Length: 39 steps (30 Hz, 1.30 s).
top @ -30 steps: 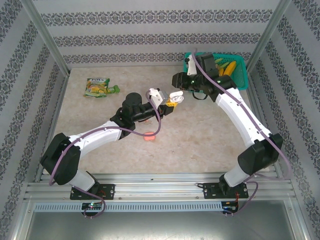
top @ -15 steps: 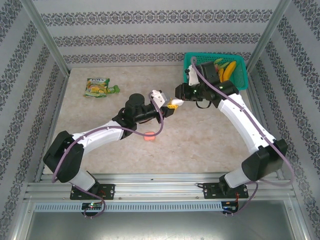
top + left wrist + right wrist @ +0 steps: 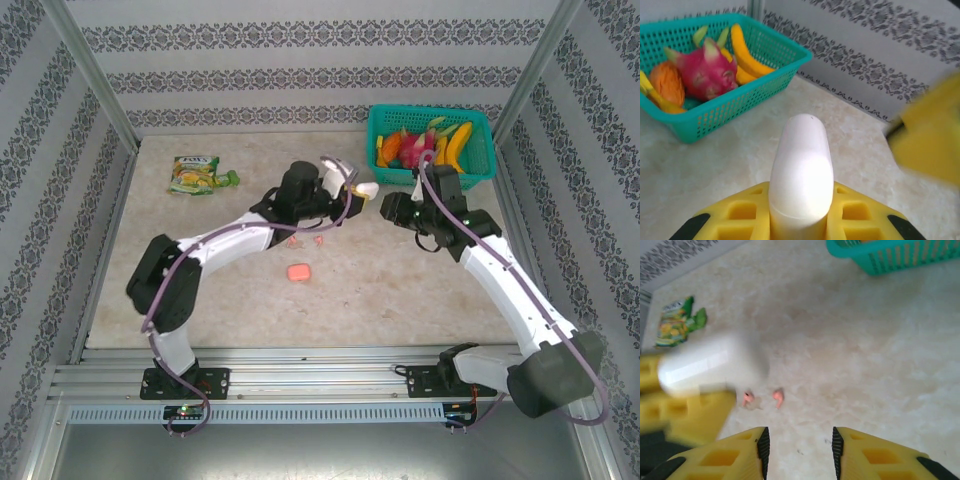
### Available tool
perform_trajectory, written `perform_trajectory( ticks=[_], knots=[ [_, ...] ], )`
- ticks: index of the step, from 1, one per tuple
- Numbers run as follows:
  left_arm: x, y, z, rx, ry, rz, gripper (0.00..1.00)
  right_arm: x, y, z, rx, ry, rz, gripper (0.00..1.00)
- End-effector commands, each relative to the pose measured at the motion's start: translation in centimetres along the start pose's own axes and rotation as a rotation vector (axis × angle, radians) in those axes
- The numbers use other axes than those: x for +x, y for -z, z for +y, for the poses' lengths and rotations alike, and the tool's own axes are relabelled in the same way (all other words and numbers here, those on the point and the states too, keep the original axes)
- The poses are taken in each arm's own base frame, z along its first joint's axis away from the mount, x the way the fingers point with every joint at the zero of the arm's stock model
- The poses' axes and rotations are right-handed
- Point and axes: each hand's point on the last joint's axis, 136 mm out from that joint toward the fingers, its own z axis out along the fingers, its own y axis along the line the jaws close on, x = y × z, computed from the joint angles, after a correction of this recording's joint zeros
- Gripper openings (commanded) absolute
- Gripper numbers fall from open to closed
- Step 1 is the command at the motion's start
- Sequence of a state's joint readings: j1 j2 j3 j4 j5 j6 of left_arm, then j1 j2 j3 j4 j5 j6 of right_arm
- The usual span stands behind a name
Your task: Insert wireless bluetooth earbuds into charging case
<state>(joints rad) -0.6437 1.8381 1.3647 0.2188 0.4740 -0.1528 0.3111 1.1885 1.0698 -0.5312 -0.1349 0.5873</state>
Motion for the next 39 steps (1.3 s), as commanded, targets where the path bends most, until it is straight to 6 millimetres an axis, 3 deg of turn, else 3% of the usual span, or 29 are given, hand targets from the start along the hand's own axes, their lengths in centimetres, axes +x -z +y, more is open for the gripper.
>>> perform_trajectory(
  ticks=[1,6,10,18,23,29,33,34,39],
  knots=[
    [4.8,-2.1,1.5,-0.010,0.276,0.230,0.00,0.5,-0.4,-1.5,0.023,-0.081,-0.063,0.42],
    [8.1,-6.4,2.8,0.007,0.481,0.347,0.00,2.7,-0.7,-3.8,0.067,-0.105,-0.064,0.47],
    [10.3,-9.0,4.1,-0.016,0.607,0.397,0.00,3.3,-0.3,-5.1,0.096,-0.107,-0.072,0.50],
    [13.4,-11.7,6.8,-0.125,0.744,0.453,0.02,3.7,0.0,-6.2,0.097,-0.111,-0.056,0.53],
    [14.5,-12.5,7.7,-0.160,0.770,0.470,0.11,3.9,0.2,-6.4,0.097,-0.108,-0.044,0.56],
    [14.7,-11.9,8.4,-0.204,0.750,0.474,0.41,3.9,0.4,-6.3,0.102,-0.099,-0.023,0.59],
    [13.5,-11.1,8.5,-0.205,0.713,0.457,0.79,3.7,0.5,-6.1,0.100,-0.096,-0.022,0.61],
    [12.9,-10.7,8.7,-0.203,0.699,0.449,0.99,3.6,0.4,-6.1,0.099,-0.098,-0.022,0.61],
    [8.3,-7.5,9.0,-0.176,0.639,0.375,1.00,4.4,-0.2,-5.9,0.090,-0.108,-0.003,0.61]
  ],
)
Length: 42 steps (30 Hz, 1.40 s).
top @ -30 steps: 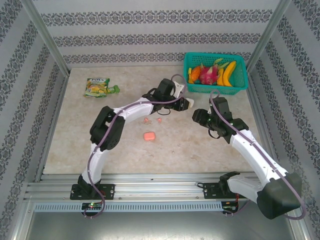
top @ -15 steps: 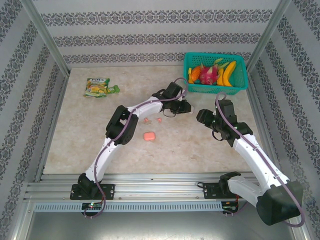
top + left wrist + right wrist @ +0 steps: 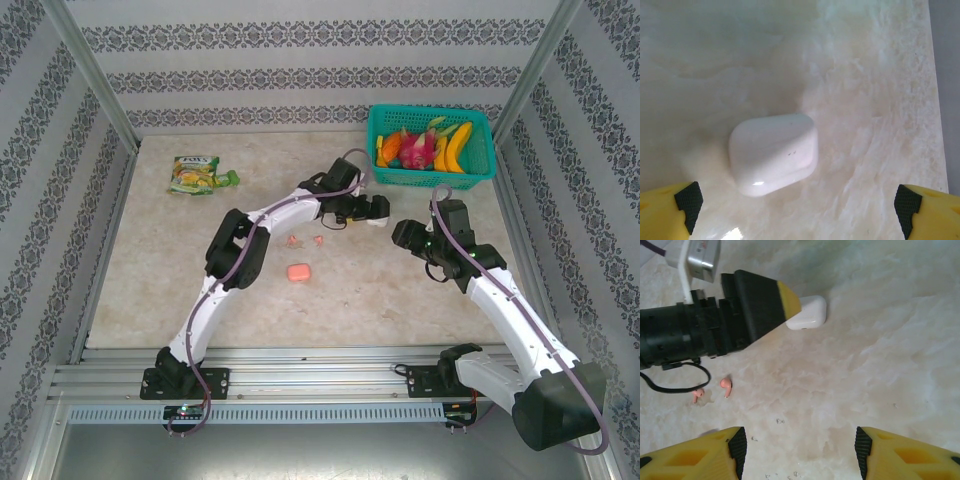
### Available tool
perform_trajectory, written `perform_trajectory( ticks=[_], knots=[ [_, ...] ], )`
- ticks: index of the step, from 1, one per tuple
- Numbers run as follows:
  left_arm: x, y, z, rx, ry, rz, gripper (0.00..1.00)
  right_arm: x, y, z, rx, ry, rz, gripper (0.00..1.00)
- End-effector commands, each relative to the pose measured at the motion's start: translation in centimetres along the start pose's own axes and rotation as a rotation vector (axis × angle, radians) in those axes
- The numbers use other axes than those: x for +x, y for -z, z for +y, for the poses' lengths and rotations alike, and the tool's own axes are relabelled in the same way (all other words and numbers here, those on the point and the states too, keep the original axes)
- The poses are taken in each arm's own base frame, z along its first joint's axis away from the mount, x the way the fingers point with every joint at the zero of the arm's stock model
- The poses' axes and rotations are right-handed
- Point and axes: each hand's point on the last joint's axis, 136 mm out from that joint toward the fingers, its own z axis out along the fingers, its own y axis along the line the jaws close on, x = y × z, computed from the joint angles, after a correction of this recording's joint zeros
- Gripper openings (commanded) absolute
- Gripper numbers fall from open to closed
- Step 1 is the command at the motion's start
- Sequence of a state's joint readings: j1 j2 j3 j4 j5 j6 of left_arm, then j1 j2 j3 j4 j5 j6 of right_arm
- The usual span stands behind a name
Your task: Insert wireless bluetooth earbuds into charging case
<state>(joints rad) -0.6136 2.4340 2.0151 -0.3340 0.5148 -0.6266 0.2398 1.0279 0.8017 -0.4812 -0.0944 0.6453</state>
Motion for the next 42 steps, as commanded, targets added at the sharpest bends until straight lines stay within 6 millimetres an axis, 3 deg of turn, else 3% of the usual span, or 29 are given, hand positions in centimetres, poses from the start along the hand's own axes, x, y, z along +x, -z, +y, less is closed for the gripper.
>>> perform_trajectory(
  ticks=[1,5,8,13,18,24,30,34,42],
  knots=[
    [-2.6,5.7,-0.4,-0.002,-0.051,-0.079,1.00,0.5,-0.4,0.7,-0.010,0.013,0.016,0.61],
    [-4.1,12.4,-1.5,0.018,-0.094,-0.208,1.00,2.4,-2.2,1.8,0.020,0.064,0.054,0.62],
    [-4.3,17.6,-0.7,-0.023,-0.118,-0.307,1.00,4.2,-4.0,4.0,0.033,0.129,0.107,0.64],
    [-3.7,25.0,2.8,-0.146,-0.090,-0.468,1.00,7.0,-7.3,8.2,0.074,0.261,0.187,0.71],
    [-2.5,30.7,7.3,-0.275,0.049,-0.630,1.00,9.8,-10.4,12.3,0.113,0.362,0.278,0.75],
    [-1.2,34.7,10.1,-0.310,0.159,-0.709,1.00,12.9,-13.3,15.8,0.165,0.431,0.367,0.79],
    [0.1,37.7,13.4,-0.323,0.305,-0.806,1.00,15.2,-15.5,17.0,0.213,0.471,0.422,0.84],
    [1.1,38.9,14.7,-0.274,0.394,-0.813,1.00,16.4,-16.4,17.1,0.239,0.497,0.452,0.84],
    [1.9,38.6,14.8,-0.289,0.366,-0.744,1.00,18.1,-17.4,15.3,0.305,0.493,0.488,0.82]
  ],
)
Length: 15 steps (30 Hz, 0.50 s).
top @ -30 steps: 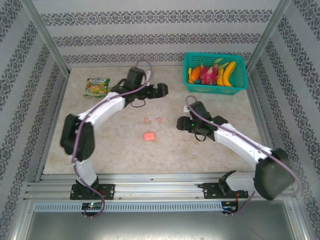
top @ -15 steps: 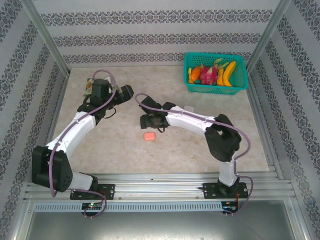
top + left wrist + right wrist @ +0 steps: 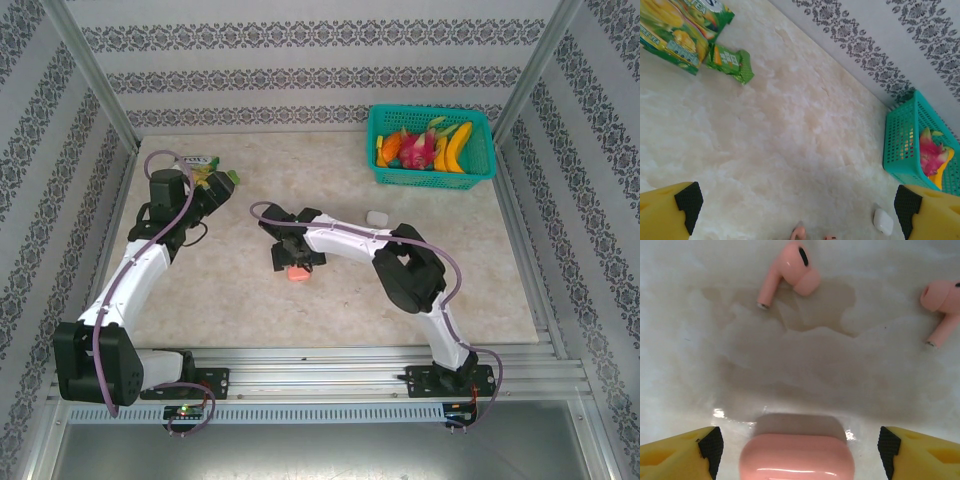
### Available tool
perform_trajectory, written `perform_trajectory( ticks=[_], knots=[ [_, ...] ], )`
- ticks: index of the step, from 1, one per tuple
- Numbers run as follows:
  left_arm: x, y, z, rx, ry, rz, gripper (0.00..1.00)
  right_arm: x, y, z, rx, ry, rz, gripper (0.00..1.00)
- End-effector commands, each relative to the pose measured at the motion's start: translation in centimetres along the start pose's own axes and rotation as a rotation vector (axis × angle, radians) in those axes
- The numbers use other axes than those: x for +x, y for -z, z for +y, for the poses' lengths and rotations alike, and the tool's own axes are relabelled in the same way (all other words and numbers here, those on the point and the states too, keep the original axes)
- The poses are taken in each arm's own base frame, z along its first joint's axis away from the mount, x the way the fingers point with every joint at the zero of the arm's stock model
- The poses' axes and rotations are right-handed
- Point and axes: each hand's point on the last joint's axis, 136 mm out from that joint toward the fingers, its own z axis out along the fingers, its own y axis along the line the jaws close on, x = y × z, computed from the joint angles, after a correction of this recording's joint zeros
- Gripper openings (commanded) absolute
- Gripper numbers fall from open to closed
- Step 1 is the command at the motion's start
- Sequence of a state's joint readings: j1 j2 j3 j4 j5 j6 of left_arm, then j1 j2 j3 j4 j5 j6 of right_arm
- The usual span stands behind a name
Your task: Insert wireless bluetooth earbuds into charging case
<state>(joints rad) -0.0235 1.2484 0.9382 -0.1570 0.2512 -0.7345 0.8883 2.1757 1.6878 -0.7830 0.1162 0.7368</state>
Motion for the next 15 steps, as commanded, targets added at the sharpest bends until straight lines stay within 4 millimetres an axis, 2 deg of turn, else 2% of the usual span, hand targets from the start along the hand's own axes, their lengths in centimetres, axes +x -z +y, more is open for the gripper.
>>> perform_trajectory(
  ticks=[1,15],
  knots=[
    [-0.1,0.6,-0.6,0.031,-0.002,0.005,1.00,0.9,-0.6,-0.4,0.048,-0.012,0.022,0.81],
    [0.7,0.2,-0.1,0.033,0.006,0.022,1.00,2.7,-2.1,0.1,0.049,-0.002,0.073,0.78]
  ],
)
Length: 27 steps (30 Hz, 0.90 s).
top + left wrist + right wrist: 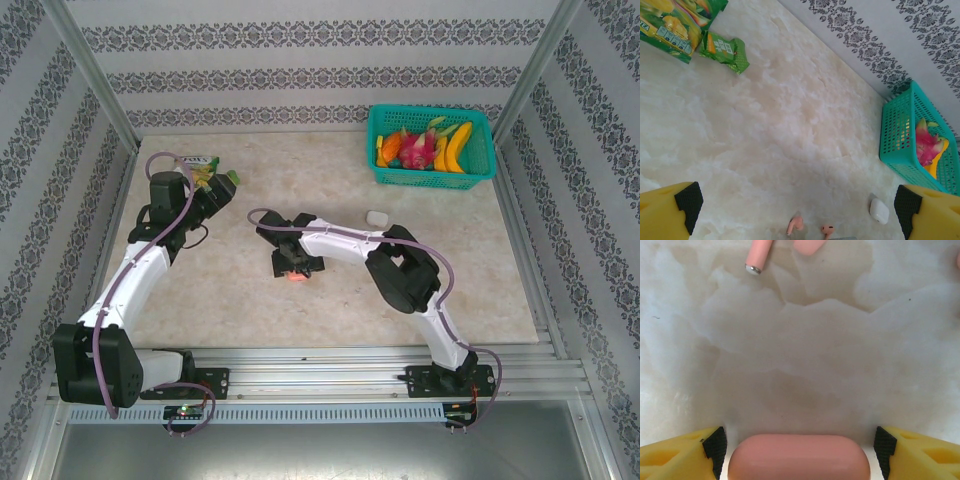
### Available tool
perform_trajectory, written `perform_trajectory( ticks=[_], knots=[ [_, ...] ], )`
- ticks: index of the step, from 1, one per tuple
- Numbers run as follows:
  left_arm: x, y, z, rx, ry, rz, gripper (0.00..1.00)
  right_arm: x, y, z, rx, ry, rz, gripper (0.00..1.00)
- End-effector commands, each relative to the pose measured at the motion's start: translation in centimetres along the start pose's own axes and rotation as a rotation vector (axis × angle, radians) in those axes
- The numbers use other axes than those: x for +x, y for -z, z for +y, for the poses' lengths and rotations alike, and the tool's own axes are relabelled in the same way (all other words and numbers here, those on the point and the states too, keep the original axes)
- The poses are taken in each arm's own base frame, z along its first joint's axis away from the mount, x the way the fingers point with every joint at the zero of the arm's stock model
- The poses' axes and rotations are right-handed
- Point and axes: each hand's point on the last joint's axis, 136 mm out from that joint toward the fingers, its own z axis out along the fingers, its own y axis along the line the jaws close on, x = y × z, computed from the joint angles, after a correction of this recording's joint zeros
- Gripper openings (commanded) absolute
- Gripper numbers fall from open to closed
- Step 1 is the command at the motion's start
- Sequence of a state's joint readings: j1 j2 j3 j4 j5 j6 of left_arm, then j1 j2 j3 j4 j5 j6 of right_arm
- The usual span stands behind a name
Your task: Insert wireless bluetooth earbuds into charging case
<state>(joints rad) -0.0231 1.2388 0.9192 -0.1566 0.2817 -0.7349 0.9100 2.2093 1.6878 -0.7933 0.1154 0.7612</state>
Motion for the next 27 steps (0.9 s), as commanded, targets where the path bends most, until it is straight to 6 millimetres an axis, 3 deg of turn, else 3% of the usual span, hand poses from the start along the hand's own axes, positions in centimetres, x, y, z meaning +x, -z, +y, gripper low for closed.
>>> perform_trajectory(
  ticks=[1,9,27],
  knots=[
    [-0.1,0.1,-0.1,0.016,0.004,-0.003,1.00,1.3,-1.0,-0.1,0.022,-0.004,0.041,0.78],
    [0.2,-0.1,0.2,0.014,0.011,0.004,1.00,2.1,-1.5,-0.2,0.019,-0.009,0.057,0.73],
    [0.6,-0.3,0.5,0.013,0.025,0.009,1.00,3.5,-1.2,-0.2,0.037,-0.018,0.053,0.73]
  ],
)
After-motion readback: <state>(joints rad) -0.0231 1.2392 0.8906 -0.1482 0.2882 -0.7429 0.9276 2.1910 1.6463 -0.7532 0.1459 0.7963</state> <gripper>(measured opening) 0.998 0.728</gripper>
